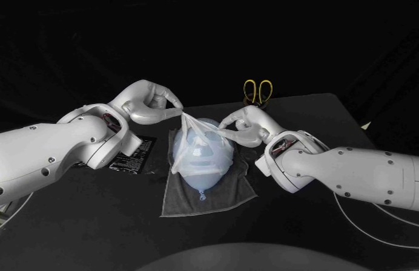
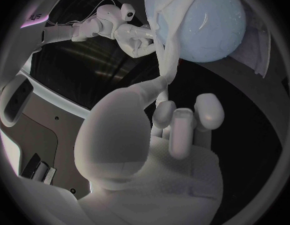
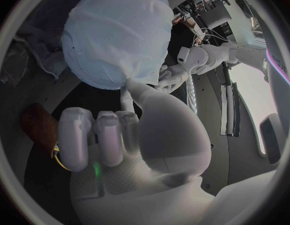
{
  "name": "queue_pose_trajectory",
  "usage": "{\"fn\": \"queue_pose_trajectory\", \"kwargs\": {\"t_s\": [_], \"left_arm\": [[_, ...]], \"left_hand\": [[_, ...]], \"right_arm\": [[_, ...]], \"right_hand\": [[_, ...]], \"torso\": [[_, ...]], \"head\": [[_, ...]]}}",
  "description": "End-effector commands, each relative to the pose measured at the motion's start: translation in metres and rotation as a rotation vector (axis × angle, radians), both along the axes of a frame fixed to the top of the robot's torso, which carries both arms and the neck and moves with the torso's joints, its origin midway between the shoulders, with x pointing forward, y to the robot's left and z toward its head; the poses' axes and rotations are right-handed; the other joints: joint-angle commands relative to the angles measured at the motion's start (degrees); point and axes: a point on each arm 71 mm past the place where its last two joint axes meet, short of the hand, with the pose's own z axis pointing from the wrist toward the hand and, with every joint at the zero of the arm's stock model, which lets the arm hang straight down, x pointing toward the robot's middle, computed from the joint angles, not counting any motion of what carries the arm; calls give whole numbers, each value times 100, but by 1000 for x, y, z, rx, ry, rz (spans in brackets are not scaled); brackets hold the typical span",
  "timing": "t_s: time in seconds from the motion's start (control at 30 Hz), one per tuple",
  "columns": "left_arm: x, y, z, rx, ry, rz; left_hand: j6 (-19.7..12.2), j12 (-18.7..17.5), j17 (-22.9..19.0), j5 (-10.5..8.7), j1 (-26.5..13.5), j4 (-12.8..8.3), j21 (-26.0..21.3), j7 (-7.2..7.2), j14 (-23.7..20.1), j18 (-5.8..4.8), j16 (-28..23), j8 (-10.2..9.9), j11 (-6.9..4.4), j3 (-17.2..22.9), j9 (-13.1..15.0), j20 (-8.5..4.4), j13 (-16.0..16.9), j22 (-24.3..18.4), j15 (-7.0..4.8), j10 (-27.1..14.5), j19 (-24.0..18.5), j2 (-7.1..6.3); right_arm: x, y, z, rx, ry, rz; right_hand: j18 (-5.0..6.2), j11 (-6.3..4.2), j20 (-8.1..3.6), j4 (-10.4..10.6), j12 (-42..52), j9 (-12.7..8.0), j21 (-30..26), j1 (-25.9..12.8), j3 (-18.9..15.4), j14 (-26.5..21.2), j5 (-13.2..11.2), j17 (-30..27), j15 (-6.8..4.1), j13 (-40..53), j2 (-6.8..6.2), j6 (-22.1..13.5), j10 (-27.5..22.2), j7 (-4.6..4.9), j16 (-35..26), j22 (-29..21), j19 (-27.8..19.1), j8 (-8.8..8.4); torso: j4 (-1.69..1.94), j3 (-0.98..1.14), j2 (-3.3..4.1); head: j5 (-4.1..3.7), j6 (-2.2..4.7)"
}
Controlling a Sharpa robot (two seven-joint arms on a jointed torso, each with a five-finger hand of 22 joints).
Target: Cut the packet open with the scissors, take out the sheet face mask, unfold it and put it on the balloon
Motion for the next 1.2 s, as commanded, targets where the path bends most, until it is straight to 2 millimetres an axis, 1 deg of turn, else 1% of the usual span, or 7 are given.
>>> {"fn": "queue_pose_trajectory", "kwargs": {"t_s": [0.03, 0.23, 0.4, 0.7, 1.0, 1.2], "left_arm": [[-1, -1, 0, 6, 4, -13], [0, -1, 0, 8, 4, -11], [1, -1, 0, 8, 2, -8], [3, -1, -1, 7, -4, 4], [6, -3, -1, -1, -4, 11], [7, -5, -1, -5, -4, 9]], "left_hand": [[-14, 20, 274, 17, 0, -2, 38, 38, 231, -109, 31, 18, -5, 25, 446, -16, 4, 4, -25, 25, 37, 57], [-14, 20, 274, 17, 0, -2, 38, 38, 231, -109, 31, 18, -5, 25, 446, -16, 4, 4, -25, 25, 37, 57], [-14, 20, 274, 17, 0, -2, 38, 38, 231, -109, 31, 18, -5, 25, 446, -16, 4, 4, -25, 25, 37, 57], [-21, 25, 268, 17, -8, -6, 40, 37, 230, -109, 29, 26, -5, 34, 456, -16, 12, 6, -25, 30, 38, 55], [-21, 25, 268, 17, -8, -6, 40, 37, 230, -109, 29, 26, -5, 34, 456, -16, 12, 6, -25, 30, 38, 55], [-26, 23, 268, 18, -13, -9, 41, 37, 230, -110, 29, 32, -5, 42, 463, -16, 8, 9, -25, 28, 40, 56]], "right_arm": [[-2, -3, 0, 59, 14, -21], [-5, -8, 3, 84, 48, -32], [-5, -12, 6, 91, 87, -26], [1, -15, 12, 80, 133, -4], [12, -18, 23, 66, 120, 8], [20, -19, 30, 61, 114, 12]], "right_hand": [[-61, -52, -31, 8, 28, 100, -18, 16, 27, 597, 13, 1505, -54, 1506, 28, 90, 597, -48, 20, 1309, 338, 20], [-56, -55, -36, -5, 28, 113, -39, -8, 51, 597, 13, 1505, -58, 1506, 20, 85, 597, -51, 20, 1303, 329, 38], [-45, -58, -40, -18, 28, 126, -87, -43, 69, 597, 13, 1505, -61, 1506, 0, 65, 597, -55, 20, 1288, 309, 52], [-33, -67, -46, -29, 28, 145, -142, -106, 90, 597, 13, 1505, -69, 1506, -27, 34, 597, -68, 20, 1270, 285, 75], [-31, -78, -51, -25, 28, 160, -154, -159, 93, 597, 13, 1505, -77, 1506, -44, 24, 597, -84, 20, 1267, 278, 100], [-28, -80, -52, -23, 28, 163, -168, -169, 93, 597, 13, 1505, -79, 1506, -45, 23, 597, -87, 20, 1263, 272, 105]], "torso": [[-3, 2, -3], [-6, 2, -6], [-3, -2, -6], [5, -4, 2], [0, -6, 3], [-1, -4, -5]], "head": [[7, 5], [7, 23], [5, 45], [3, 79], [0, 132], [4, 152]]}}
